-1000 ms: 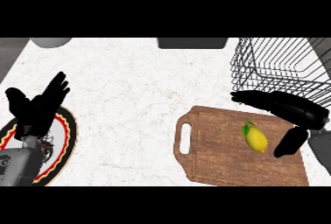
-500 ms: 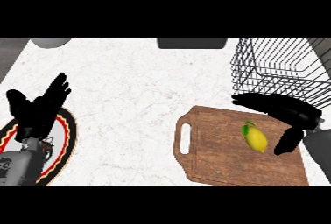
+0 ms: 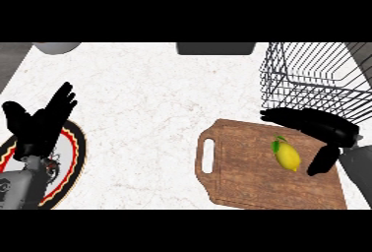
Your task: Pick the lemon from the cutting board and place it in the basket
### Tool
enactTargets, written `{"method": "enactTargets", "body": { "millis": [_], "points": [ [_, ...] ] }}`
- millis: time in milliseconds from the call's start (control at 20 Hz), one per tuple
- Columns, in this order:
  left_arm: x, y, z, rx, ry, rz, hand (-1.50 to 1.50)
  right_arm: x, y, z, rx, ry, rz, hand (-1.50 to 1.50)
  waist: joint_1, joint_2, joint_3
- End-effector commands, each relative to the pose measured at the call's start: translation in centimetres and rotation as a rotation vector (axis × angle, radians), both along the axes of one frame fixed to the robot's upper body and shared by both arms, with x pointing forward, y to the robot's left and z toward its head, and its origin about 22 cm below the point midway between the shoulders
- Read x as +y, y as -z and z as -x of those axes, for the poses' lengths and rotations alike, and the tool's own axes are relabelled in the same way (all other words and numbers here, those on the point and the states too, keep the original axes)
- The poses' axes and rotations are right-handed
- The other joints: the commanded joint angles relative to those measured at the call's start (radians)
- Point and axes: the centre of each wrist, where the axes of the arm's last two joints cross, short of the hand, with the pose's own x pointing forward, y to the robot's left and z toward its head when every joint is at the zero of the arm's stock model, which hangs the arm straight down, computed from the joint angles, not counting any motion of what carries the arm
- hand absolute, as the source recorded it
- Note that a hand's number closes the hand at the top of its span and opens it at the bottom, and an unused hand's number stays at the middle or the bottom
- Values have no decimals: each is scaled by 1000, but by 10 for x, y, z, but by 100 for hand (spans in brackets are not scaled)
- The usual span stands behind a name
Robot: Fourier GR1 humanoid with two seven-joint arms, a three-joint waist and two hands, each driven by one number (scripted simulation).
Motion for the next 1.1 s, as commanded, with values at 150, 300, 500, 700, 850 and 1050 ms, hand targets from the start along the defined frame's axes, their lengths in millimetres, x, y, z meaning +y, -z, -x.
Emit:
{"method": "enactTargets", "body": {
  "millis": [150, 300, 500, 700, 850, 1050],
  "points": [
    [-5, 9, 11, 8, 7, -2, 0, -2, 13, 6, 35, -79, 16, -150, 1, 0, 0],
    [-11, -7, -11, -8, -8, 1, 0, -5, 18, 3, 13, -46, 21, -150, -1, 0, 0],
    [-3, 13, -1, 1, -9, 19, 0, 4, 32, 7, -1, -54, 72, -150, -1, 1, 0],
    [-8, -15, 5, -10, 2, -10, 0, 2, 34, 5, -30, -59, 76, -150, 1, -1, 0],
    [-1, 5, -6, -3, 0, -2, 0, 40, 46, 6, -91, -154, 170, 150, 4, 2, 0],
    [5, 16, 3, -4, -16, 1, 0, 32, 45, 11, -87, -123, 157, 150, -2, -1, 0]
  ]
}}
